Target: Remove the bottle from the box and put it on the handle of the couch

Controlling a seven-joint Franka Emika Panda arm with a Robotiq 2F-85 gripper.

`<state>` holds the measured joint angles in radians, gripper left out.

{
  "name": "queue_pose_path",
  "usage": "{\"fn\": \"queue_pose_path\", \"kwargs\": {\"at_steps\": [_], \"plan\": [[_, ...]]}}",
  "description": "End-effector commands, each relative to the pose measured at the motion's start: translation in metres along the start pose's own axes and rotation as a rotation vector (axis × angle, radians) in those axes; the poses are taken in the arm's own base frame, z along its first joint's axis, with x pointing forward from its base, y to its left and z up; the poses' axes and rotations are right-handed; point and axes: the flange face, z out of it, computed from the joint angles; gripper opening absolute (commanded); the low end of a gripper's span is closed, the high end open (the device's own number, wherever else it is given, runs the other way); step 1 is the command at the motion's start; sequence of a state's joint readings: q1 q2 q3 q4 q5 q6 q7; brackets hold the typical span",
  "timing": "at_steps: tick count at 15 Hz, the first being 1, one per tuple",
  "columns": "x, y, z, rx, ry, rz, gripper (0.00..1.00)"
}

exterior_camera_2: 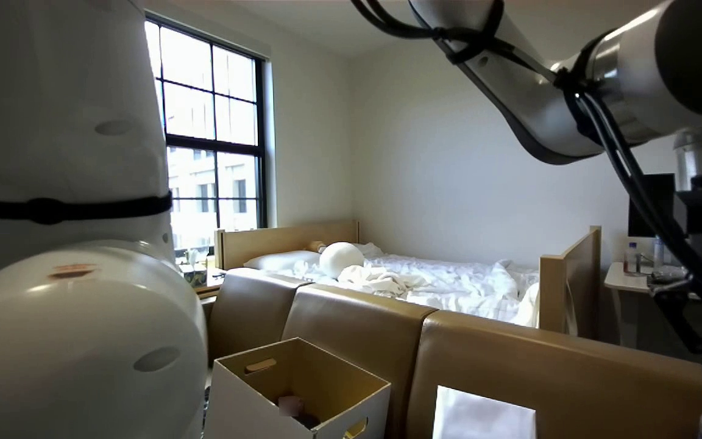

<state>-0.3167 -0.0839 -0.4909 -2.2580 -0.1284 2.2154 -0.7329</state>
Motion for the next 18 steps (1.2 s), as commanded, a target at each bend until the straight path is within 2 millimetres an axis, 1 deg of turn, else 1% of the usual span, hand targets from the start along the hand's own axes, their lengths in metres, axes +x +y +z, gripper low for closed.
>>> {"fn": "queue_pose_path", "kwargs": {"at_steps": [1, 3, 6, 7, 8, 11, 12, 18], "plan": [[-0.004, 0.026, 0.041, 0.1, -0.093, 0.033, 0.13], [-0.006, 0.036, 0.055, 0.121, -0.175, 0.058, 0.12], [-0.004, 0.053, 0.06, 0.068, -0.259, 0.088, 0.12], [-0.008, 0.041, 0.063, 0.096, -0.215, 0.069, 0.13], [-0.006, 0.045, 0.065, 0.092, -0.223, 0.07, 0.33], [-0.003, 0.043, 0.067, 0.094, -0.226, 0.064, 0.33], [-0.002, 0.042, 0.068, 0.094, -0.226, 0.063, 0.12], [0.004, 0.07, 0.071, 0.055, -0.238, 0.095, 0.12]]}}
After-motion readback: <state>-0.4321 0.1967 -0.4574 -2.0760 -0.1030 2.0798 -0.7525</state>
